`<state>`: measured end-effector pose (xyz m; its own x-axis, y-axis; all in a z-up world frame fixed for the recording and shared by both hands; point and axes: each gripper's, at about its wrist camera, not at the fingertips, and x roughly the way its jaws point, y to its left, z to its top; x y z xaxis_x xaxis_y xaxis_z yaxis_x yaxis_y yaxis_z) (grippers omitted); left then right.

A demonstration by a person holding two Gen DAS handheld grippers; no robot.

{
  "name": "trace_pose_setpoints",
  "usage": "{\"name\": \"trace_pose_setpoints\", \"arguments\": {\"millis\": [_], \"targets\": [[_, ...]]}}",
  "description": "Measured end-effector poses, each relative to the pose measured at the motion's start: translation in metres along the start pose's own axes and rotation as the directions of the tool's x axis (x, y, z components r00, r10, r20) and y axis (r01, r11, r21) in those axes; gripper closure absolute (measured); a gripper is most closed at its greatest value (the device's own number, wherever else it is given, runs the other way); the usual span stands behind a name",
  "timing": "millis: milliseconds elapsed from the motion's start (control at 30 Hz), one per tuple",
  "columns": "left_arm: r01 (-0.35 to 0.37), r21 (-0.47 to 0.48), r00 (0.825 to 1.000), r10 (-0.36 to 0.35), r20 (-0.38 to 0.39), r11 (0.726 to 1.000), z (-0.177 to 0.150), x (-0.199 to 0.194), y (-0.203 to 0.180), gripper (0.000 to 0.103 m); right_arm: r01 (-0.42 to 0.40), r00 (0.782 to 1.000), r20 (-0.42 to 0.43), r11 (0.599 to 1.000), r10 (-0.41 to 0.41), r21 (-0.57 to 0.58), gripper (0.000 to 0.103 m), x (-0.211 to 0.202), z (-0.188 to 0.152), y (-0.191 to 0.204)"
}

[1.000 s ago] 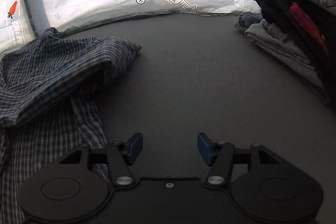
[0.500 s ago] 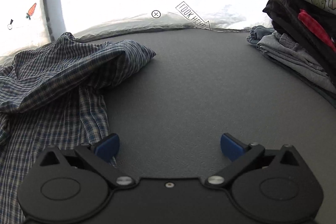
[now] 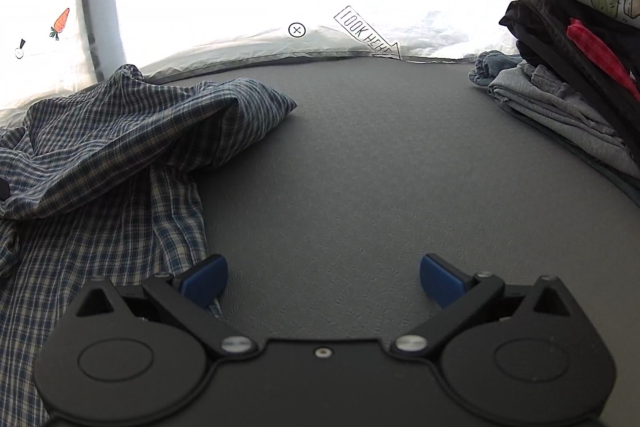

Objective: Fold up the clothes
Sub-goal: 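Grasp the shirt side edge with the left tool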

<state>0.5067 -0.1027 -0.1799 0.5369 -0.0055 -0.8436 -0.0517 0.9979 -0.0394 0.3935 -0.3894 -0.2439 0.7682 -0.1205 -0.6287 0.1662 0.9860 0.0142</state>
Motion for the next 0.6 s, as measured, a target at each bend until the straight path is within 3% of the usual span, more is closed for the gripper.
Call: {"name": "trace_pose_setpoints", "arguments": {"millis": [67, 167, 367, 600], "targets": [[0.012, -0.028, 1.000, -0.012, 0.023, 1.000, 0.001, -0.009, 0.007, 0.081, 0.000, 1.000, 0.000, 1.000, 0.000, 0.000, 0.000, 0.000, 0.000, 0.000], [0.010, -0.042, 0.998, -0.008, 0.060, 0.999, 0.001, -0.028, 0.012, 0.086, -0.001, 1.000, 0.000, 1.000, 0.001, 0.001, 0.000, 0.000, 0.000, 0.000], [-0.010, -0.013, 0.994, 0.012, 0.104, 1.000, -0.001, -0.056, 0.009, 0.086, -0.013, 1.000, -0.021, 1.000, 0.013, 0.004, 0.000, 0.001, 0.004, -0.002], [-0.036, 0.041, 0.996, 0.032, 0.089, 0.999, -0.004, -0.049, -0.005, 0.083, -0.051, 0.999, 0.003, 0.999, 0.051, 0.008, 0.000, -0.002, 0.001, -0.009]]}}
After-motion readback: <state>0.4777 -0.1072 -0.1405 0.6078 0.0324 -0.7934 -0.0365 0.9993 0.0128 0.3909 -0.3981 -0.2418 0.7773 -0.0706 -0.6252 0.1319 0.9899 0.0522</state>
